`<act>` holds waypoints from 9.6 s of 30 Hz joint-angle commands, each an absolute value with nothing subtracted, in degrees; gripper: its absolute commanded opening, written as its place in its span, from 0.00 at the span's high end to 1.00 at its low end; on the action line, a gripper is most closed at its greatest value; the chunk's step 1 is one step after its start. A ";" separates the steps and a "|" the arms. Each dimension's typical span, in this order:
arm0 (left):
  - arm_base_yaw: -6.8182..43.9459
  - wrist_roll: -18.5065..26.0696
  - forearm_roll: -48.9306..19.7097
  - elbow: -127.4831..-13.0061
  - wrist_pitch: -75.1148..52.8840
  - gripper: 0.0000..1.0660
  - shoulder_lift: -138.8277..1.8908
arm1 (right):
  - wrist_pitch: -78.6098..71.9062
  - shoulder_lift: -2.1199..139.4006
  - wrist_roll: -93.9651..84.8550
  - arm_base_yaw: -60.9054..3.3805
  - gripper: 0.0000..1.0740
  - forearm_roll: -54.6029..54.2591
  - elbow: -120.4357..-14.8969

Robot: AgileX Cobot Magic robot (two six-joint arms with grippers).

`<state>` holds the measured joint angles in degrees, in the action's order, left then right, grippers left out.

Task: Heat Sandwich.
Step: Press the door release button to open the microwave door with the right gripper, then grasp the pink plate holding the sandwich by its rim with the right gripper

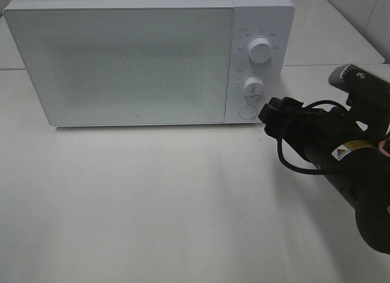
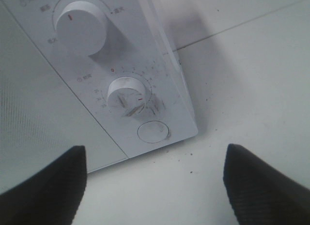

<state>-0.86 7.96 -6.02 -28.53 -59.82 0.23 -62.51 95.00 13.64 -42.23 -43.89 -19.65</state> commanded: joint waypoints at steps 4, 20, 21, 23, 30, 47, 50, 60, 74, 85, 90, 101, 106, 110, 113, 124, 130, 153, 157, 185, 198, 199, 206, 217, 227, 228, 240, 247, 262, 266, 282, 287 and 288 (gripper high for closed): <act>-1.03 7.56 -6.47 -28.48 -59.07 0.05 1.72 | -60.50 94.94 36.73 -42.40 0.30 -43.72 -20.05; -1.03 7.56 -6.47 -28.48 -59.07 0.05 1.72 | -57.07 94.94 72.59 -42.40 0.50 -43.60 -20.05; -1.03 7.56 -6.47 -28.48 -59.07 0.05 1.72 | -57.07 94.94 72.59 -42.40 0.50 -43.60 -20.05; -1.03 7.56 -6.47 -28.48 -59.07 0.05 1.72 | -56.04 94.94 73.68 -42.40 0.64 -43.77 -20.05; -1.03 7.56 -6.47 -28.48 -59.07 0.05 1.72 | -56.09 94.94 73.68 -42.40 1.00 -43.77 -20.05; -1.03 7.56 -6.47 -28.48 -59.07 0.05 1.72 | -54.32 99.69 75.69 -41.31 1.00 -41.94 -22.98; -1.03 7.56 -6.47 -28.48 -59.07 0.05 1.72 | -54.26 100.78 75.80 -41.31 1.00 -41.48 -23.89; -1.03 7.56 -6.47 -28.48 -59.07 0.05 1.72 | -53.00 106.63 76.95 -40.34 1.00 -38.73 -29.68; -1.03 7.56 -6.47 -28.48 -59.07 0.05 1.72 | -49.39 111.96 77.69 -34.15 1.00 -32.83 -37.82; -1.03 7.56 -6.47 -28.48 -59.07 0.05 1.72 | -47.04 117.57 77.23 -31.63 0.99 -31.86 -44.06; -1.03 7.56 -6.47 -28.48 -59.07 0.05 1.72 | -47.33 119.12 77.18 -30.65 0.99 -31.91 -46.01; -1.03 7.56 -6.47 -28.48 -59.07 0.05 1.72 | -47.56 119.40 74.31 -28.65 0.99 -32.20 -49.16; -1.03 7.56 -6.47 -28.48 -59.07 0.05 1.72 | -48.13 119.58 73.80 -28.59 0.98 -33.69 -50.02; -1.03 7.56 -6.47 -28.48 -59.07 0.05 1.72 | -53.11 121.30 73.85 -28.59 0.98 -33.92 -51.68; -1.03 7.56 -6.47 -28.48 -59.07 0.05 1.72 | -55.29 122.50 74.14 -28.59 0.98 -34.03 -53.46; -1.03 7.56 -6.47 -28.48 -59.07 0.05 1.72 | -57.47 124.50 72.94 -27.96 0.98 -34.95 -58.56; -1.03 7.56 -6.47 -28.48 -59.07 0.05 1.72 | -56.49 124.50 71.96 -27.96 0.98 -34.89 -58.61; -1.03 7.56 -6.47 -28.48 -59.07 0.05 1.72 | -44.69 122.73 72.36 -27.96 0.97 -32.89 -57.30; -1.03 7.56 -6.47 -28.48 -59.07 0.05 1.72 | -44.23 121.30 72.31 -27.96 0.97 -32.66 -54.95; -1.03 7.56 -6.47 -28.48 -59.07 0.05 1.72 | -12.83 99.24 46.24 -27.96 0.95 -28.48 -42.91; -1.03 7.56 -6.47 -28.48 -59.07 0.05 1.72 | 10.49 89.50 15.01 -27.96 0.92 -23.84 -42.91; -1.03 7.56 -6.47 -28.48 -59.07 0.05 1.72 | 11.92 88.92 13.87 -27.96 0.92 -22.12 -42.91; -1.03 7.56 -6.47 -28.48 -59.07 0.05 1.72 | 23.89 83.94 9.28 -27.96 0.90 -6.13 -42.91; -1.03 7.56 -6.47 -28.48 -59.07 0.05 1.72 | 35.92 80.90 9.28 -25.90 0.87 1.95 -43.20; -1.03 7.56 -6.47 -28.48 -59.07 0.05 1.72 | 45.15 80.90 8.48 -17.02 0.79 3.84 -47.73; -1.03 7.56 -6.47 -28.48 -59.07 0.05 1.72 | 46.07 80.90 8.48 -15.53 0.73 4.70 -48.47; -1.03 7.56 -6.47 -28.48 -59.07 0.05 1.72 | 46.81 80.90 6.99 -11.29 0.02 8.94 -49.96; -1.03 7.56 -6.47 -28.48 -59.07 0.05 1.72 | 46.75 83.19 6.82 -9.63 0.07 9.97 -50.02; -1.03 7.51 -6.36 -28.48 -59.07 0.05 0.06 | 42.46 92.19 5.96 -2.92 0.12 10.08 -50.02; -1.03 7.51 -6.36 -28.48 -59.07 0.05 0.11 | 41.71 94.60 5.61 -2.64 0.13 10.31 -50.02; -1.03 7.51 -6.30 -28.48 -59.07 0.05 0.11 | 34.32 104.91 6.25 -2.64 0.16 12.61 -50.02; -1.03 7.51 -6.30 -28.48 -59.07 0.05 0.11 | 33.06 105.60 6.36 -2.64 0.17 13.01 -50.02; -1.03 7.51 -6.30 -28.48 -59.07 0.05 0.11 | 33.06 105.60 6.36 -2.64 0.17 13.01 -50.02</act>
<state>-0.86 7.96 -6.02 -28.53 -59.82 0.11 33.52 105.37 6.25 -2.98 12.38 -49.90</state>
